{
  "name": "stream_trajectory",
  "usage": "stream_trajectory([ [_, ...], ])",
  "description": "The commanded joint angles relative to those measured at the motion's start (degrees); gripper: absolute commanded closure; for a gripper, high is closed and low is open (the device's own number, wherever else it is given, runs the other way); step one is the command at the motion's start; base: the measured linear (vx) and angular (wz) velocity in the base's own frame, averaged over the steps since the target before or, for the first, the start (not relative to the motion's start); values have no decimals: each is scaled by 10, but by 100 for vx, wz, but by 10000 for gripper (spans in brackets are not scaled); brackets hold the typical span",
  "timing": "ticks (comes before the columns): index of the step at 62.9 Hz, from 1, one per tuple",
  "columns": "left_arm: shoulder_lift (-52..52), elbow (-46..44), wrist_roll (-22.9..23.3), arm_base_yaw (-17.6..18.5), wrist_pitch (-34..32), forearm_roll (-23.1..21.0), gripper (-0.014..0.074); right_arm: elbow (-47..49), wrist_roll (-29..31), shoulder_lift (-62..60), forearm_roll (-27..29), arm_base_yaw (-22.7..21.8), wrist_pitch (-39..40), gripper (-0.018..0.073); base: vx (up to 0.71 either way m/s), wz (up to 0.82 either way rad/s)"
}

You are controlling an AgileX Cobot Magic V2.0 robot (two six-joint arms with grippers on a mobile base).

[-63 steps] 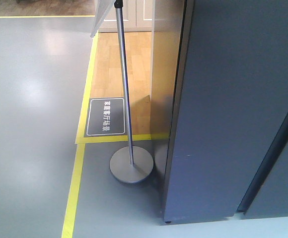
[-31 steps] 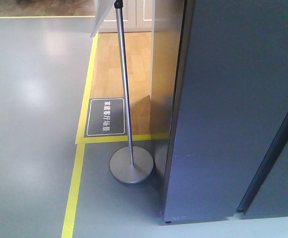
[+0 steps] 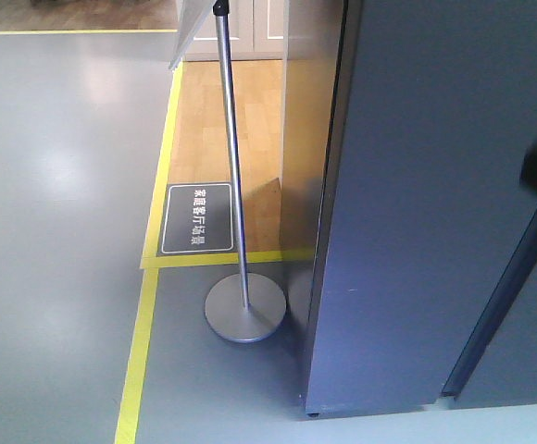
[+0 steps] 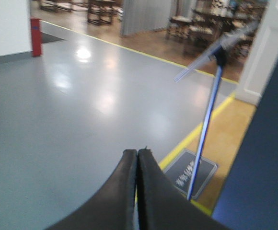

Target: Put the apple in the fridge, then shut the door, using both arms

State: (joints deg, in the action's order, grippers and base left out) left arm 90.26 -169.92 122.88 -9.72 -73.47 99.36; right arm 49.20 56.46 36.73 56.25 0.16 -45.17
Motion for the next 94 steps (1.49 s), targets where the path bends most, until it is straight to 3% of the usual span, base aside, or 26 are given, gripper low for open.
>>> stream_trajectory([
  [1, -4, 13, 5, -11, -58, 31, 605, -65, 4, -36, 22, 0, 76, 564, 0, 0],
  [10, -13, 96, 5, -23, -58, 31, 605, -144, -2, -75, 26, 0, 92, 564, 0, 0],
  [23, -87, 259, 5, -23, -58, 31, 605, -157, -7, -96, 25, 0, 114, 564, 0, 0],
  [35, -186, 527, 5, -30, -58, 31, 605, -157, -7, -96, 24, 0, 133, 564, 0, 0],
  [56, -342, 1020, 3, -99, -55, 31, 605, -157, -12, -96, 4, 0, 130, 564, 0, 0],
  [68, -386, 1229, -40, -124, -24, 31, 605, -157, -27, -96, -6, 0, 126, 564, 0, 0],
  [79, -424, 1354, -43, -126, 17, 31, 605, -159, -32, -96, -44, 0, 104, 564, 0, 0],
  [94, -502, 1457, -56, -125, 23, 31, 605, -235, -40, -96, -46, 0, 107, 564, 0, 0],
])
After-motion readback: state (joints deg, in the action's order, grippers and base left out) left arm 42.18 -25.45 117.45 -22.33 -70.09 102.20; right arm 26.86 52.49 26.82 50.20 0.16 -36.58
